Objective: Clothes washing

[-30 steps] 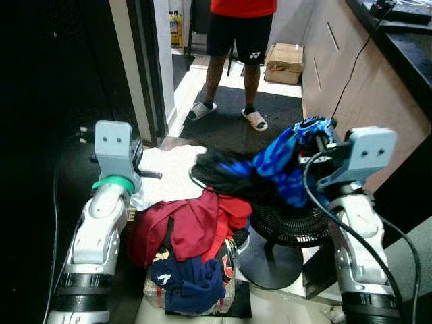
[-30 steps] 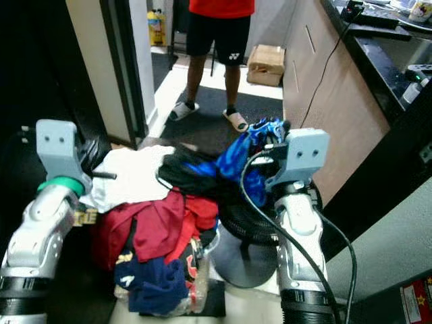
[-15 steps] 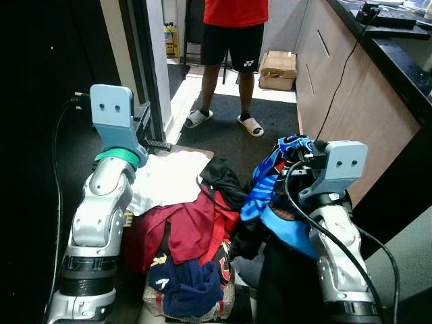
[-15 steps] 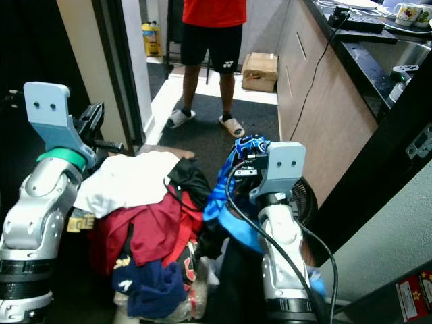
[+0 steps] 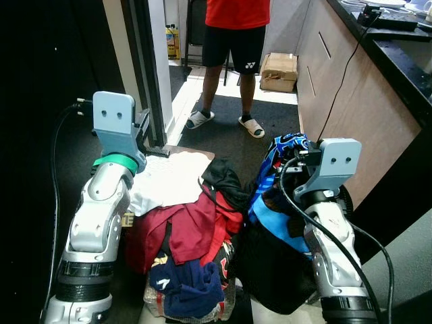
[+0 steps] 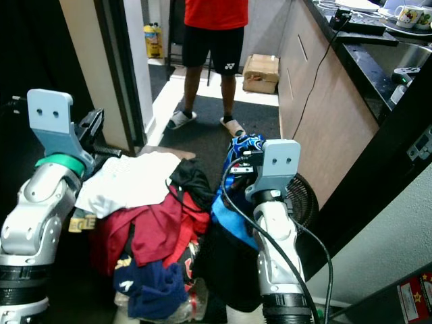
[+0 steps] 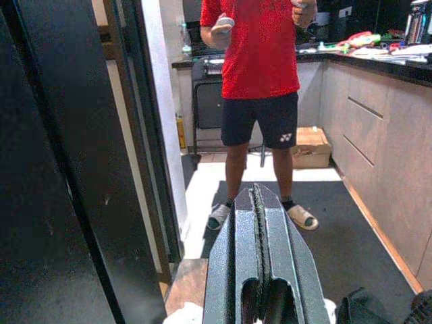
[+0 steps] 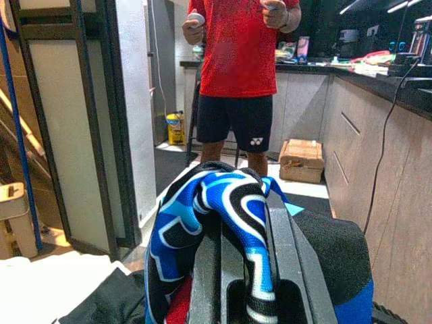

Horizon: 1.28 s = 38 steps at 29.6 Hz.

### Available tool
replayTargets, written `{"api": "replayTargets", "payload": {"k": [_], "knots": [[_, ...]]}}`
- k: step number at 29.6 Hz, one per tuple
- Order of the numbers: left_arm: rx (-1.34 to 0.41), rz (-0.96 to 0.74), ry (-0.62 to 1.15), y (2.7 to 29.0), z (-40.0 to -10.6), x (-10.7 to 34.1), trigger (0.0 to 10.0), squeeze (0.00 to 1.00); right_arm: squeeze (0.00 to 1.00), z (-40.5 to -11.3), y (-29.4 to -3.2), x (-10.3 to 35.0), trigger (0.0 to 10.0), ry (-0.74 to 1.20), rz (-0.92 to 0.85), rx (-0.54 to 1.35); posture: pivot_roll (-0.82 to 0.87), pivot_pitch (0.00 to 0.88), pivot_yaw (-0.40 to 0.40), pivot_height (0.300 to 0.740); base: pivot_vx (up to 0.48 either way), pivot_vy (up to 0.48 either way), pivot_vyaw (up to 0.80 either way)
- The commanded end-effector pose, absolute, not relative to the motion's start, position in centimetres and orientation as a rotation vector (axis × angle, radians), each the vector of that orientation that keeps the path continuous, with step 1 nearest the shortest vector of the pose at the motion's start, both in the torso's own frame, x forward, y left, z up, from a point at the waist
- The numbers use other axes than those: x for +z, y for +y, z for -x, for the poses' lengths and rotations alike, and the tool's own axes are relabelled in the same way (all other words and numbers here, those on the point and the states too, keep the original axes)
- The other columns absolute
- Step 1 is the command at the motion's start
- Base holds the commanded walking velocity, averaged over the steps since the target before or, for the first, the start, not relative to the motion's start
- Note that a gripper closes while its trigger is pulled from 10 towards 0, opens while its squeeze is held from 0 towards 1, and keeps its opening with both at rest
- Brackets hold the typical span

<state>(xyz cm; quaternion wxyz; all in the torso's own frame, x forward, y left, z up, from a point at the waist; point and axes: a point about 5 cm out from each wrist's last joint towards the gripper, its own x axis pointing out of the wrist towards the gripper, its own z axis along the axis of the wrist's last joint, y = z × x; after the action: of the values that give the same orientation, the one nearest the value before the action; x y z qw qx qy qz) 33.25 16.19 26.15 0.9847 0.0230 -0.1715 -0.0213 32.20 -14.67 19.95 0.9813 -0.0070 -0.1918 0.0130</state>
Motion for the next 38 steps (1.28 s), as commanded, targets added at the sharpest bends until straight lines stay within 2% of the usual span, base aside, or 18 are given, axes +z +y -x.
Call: {"api": "replayTargets", "payload": {"k": [1, 4, 38], "knots": [[-0.031, -0.055, -0.320, 16.27, -33.40, 25.72, 10.0, 0.00, 0.00, -32.15, -14.37, 19.89, 10.0, -0.393, 0.008, 0.029, 0.02, 0.000, 0.024, 0.740, 0.000, 0.000, 0.00], [-0.033, -0.051, -0.314, 16.19, -33.39, 25.57, 10.0, 0.00, 0.00, -32.13, -14.23, 19.72, 10.0, -0.389, 0.006, 0.031, 0.02, 0.000, 0.024, 0.740, 0.000, 0.000, 0.00], [-0.023, -0.050, -0.327, 16.08, -33.23, 25.75, 10.0, 0.00, 0.00, -32.58, -14.12, 19.73, 10.0, -0.386, 0.013, 0.036, 0.03, 0.000, 0.016, 0.740, -0.272, 0.000, 0.00]]}}
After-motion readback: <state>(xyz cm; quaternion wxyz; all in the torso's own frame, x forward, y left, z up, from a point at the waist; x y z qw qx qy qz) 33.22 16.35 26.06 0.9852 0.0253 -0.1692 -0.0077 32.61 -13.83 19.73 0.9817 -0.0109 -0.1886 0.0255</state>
